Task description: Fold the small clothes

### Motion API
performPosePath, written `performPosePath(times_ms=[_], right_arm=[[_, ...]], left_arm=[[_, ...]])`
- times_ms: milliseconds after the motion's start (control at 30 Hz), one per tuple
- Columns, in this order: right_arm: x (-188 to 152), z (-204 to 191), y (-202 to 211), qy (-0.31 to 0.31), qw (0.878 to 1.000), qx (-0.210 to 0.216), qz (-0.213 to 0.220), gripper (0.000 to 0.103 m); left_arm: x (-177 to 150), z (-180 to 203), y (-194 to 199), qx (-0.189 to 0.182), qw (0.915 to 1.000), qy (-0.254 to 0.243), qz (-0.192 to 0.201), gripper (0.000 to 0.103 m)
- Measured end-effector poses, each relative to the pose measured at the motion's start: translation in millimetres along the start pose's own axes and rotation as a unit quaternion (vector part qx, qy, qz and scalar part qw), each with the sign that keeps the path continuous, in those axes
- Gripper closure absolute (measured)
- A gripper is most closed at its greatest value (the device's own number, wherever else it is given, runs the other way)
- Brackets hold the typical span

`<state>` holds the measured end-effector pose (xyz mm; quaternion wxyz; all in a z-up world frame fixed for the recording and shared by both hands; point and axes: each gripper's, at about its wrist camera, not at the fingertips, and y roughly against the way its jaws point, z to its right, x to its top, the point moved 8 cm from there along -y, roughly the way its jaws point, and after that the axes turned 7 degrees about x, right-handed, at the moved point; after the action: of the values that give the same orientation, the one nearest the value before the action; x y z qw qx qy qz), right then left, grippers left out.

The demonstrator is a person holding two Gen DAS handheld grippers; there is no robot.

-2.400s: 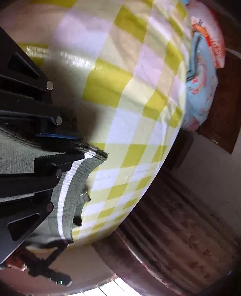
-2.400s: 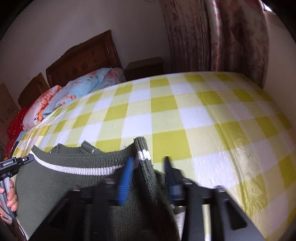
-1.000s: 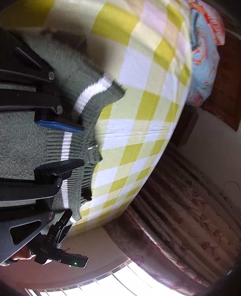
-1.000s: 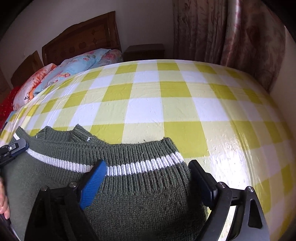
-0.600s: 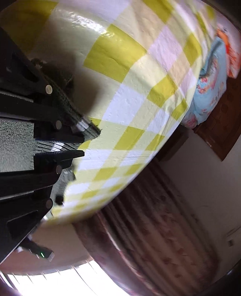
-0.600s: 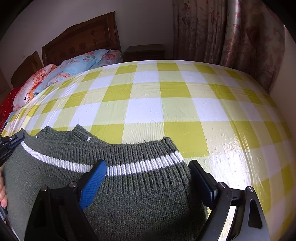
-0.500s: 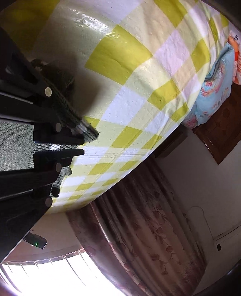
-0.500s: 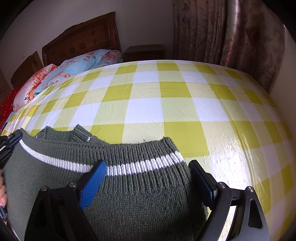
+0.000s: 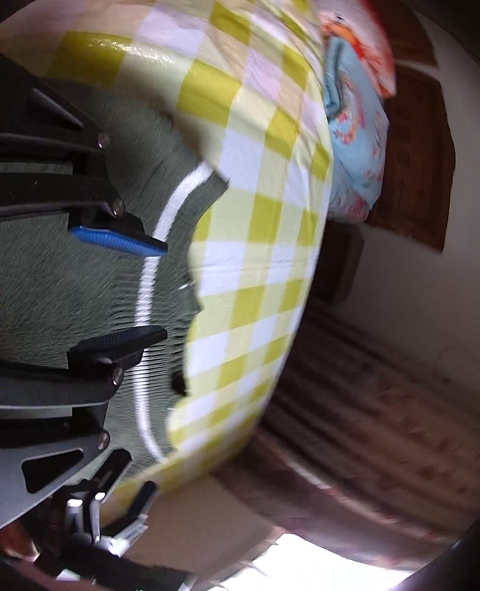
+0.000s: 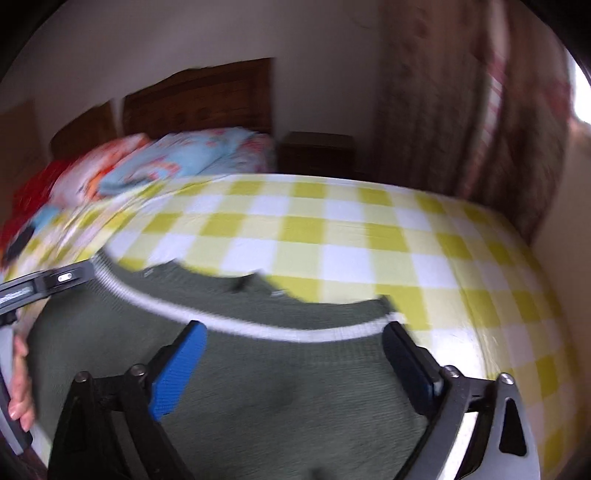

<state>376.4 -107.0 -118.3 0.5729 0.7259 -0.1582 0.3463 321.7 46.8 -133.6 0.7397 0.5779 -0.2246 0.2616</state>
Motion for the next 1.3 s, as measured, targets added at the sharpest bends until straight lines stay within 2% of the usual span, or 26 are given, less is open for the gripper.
performPosePath(times_ms=[100, 133, 167, 200, 267, 300, 333, 400, 500, 667, 733, 800, 900, 967, 1033, 1100, 1167, 1300], right_arm=[[-22, -21, -28, 0.026, 0.999, 0.003, -0.041, 0.0], [-32, -17, -36, 0.023, 0.998, -0.001, -0.058, 0.0], [-34, -8, -35, -0.003, 0.998, 0.018, -0.052, 0.0], [-36, 5, -31, -0.027, 0.998, 0.016, -0.053, 0.0], [-45, 39, -24, -0.036, 0.997, -0.036, -0.057, 0.0], [-51, 54, -20, -0.042, 0.997, -0.037, -0.051, 0.0], [-55, 63, -13, -0.051, 0.998, -0.019, -0.037, 0.0], [-61, 70, -4, -0.052, 0.998, -0.012, -0.03, 0.0], [-64, 64, -7, -0.023, 0.999, -0.035, -0.03, 0.0], [-60, 64, -4, -0.035, 0.998, -0.031, -0.036, 0.0], [-59, 61, 1, -0.048, 0.997, -0.041, -0.043, 0.0], [-55, 48, 12, -0.064, 0.997, -0.028, -0.032, 0.0], [-52, 5, 22, -0.028, 0.999, 0.011, -0.014, 0.0], [-53, -24, 22, 0.016, 1.0, 0.019, -0.01, 0.0], [-62, -37, 13, 0.047, 0.998, 0.016, -0.027, 0.0], [-75, -29, 4, 0.047, 0.998, 0.008, -0.048, 0.0], [-85, -11, 9, -0.001, 0.998, 0.05, -0.045, 0.0], [-102, 31, 32, -0.031, 0.998, 0.04, -0.027, 0.0]], left_arm=[[-26, -1, -22, 0.029, 0.9984, -0.025, -0.042, 0.064], [-29, -5, -21, 0.019, 0.9989, -0.024, -0.036, 0.063], [-30, -10, -16, 0.005, 0.9993, -0.016, -0.033, 0.063], [-30, -16, -12, -0.003, 0.9993, -0.008, -0.035, 0.063], [-29, -33, -5, -0.02, 0.9993, 0.005, -0.031, 0.063], [-29, -43, -1, -0.029, 0.9991, 0.015, -0.025, 0.064], [-30, -50, 2, -0.04, 0.9987, 0.025, -0.02, 0.064], [-31, -63, 8, -0.066, 0.9969, 0.044, -0.007, 0.073], [-35, -72, 11, -0.089, 0.994, 0.063, 0.009, 0.077], [-31, -69, 10, -0.078, 0.9946, 0.068, -0.007, 0.077], [-33, -71, 16, -0.037, 0.9958, 0.079, -0.025, 0.077], [-33, -57, 32, 0.016, 0.9984, 0.052, -0.016, 0.076], [-44, -10, 49, 0.022, 0.9989, -0.04, 0.007, 0.07], [-62, 15, 44, 0.039, 0.994, -0.102, -0.006, 0.067], [-81, 23, 32, 0.055, 0.9885, -0.139, -0.023, 0.067], [-86, 20, 36, 0.056, 0.9866, -0.153, 0.003, 0.064], [-87, 11, 42, 0.042, 0.9883, -0.147, 0.001, 0.062], [-91, -19, 61, 0.014, 0.9939, -0.109, 0.001, 0.062]])
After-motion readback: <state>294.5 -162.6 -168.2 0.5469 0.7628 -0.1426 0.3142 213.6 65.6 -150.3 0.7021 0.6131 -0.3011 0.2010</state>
